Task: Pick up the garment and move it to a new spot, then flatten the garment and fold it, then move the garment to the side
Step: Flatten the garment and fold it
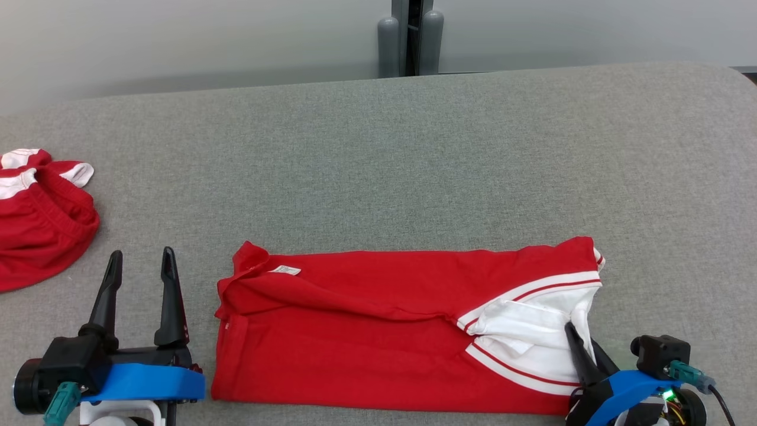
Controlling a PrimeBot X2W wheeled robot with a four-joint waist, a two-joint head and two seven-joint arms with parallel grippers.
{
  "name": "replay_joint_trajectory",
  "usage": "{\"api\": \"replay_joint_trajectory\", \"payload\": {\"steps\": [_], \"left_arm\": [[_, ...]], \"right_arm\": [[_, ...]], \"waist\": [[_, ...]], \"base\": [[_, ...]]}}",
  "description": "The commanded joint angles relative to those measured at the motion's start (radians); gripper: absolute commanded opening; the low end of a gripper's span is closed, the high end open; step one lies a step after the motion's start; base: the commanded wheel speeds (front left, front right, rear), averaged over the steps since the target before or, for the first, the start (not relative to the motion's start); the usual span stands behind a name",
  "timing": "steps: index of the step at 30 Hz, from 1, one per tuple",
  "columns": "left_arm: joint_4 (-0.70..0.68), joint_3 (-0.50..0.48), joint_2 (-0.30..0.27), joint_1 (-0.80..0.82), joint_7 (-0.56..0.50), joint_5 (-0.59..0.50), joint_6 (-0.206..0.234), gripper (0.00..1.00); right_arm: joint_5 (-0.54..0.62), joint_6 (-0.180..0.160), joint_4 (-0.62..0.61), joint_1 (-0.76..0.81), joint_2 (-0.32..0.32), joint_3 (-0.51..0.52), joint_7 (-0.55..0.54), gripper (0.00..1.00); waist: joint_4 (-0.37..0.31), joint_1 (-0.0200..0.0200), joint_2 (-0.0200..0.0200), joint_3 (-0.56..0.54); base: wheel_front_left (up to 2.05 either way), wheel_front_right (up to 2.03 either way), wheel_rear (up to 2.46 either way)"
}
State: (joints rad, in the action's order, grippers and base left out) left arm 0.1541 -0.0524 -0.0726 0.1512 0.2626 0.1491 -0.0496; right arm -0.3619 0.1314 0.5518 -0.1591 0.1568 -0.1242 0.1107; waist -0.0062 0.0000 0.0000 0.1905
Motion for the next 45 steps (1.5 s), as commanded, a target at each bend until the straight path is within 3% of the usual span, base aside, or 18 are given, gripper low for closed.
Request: {"api": "replay_joint_trajectory", "payload": {"steps": [1, 10, 17, 26, 34, 45], "left_arm": [[0.002, -0.012, 0.003, -0.013, 0.003, -0.009, -0.009, 1.0], [0.008, -0.034, 0.015, -0.021, 0.003, -0.03, -0.028, 1.0], [0.012, -0.043, 0.019, -0.031, 0.003, -0.039, -0.035, 1.0], [0.016, -0.044, 0.02, -0.044, 0.003, -0.04, -0.039, 1.0], [0.021, -0.034, 0.02, -0.037, 0.003, -0.03, -0.038, 1.0], [0.029, -0.023, 0.02, -0.022, 0.003, -0.02, -0.034, 1.0]], "right_arm": [[-0.013, -0.001, 0.019, 0.01, 0.009, -0.009, -0.002, 0.0], [0.017, -0.002, 0.026, -0.015, 0.128, 0.153, 0.045, 0.0], [0.061, -0.002, -0.043, -0.022, 0.129, 0.229, 0.019, 0.0], [0.1, -0.001, -0.23, 0.02, 0.073, 0.172, -0.019, 0.0], [0.106, -0.001, -0.42, 0.068, 0.029, 0.057, -0.073, 0.0], [0.081, -0.001, -0.523, 0.065, -0.012, -0.151, -0.115, 0.0]], "waist": [[-0.003, 0.0, 0.0, -0.003], [-0.013, 0.0, 0.0, -0.017], [-0.026, 0.0, 0.0, -0.029], [-0.036, 0.0, 0.0, -0.039], [-0.04, 0.0, 0.0, -0.038], [-0.018, 0.0, 0.0, -0.03]], "base": [[0.0, 0.0, 0.0], [0.0, 0.0, 0.0], [0.0, 0.0, 0.0], [0.0, 0.0, 0.0], [0.0, 0.0, 0.0], [0.0, 0.0, 0.0]]}}
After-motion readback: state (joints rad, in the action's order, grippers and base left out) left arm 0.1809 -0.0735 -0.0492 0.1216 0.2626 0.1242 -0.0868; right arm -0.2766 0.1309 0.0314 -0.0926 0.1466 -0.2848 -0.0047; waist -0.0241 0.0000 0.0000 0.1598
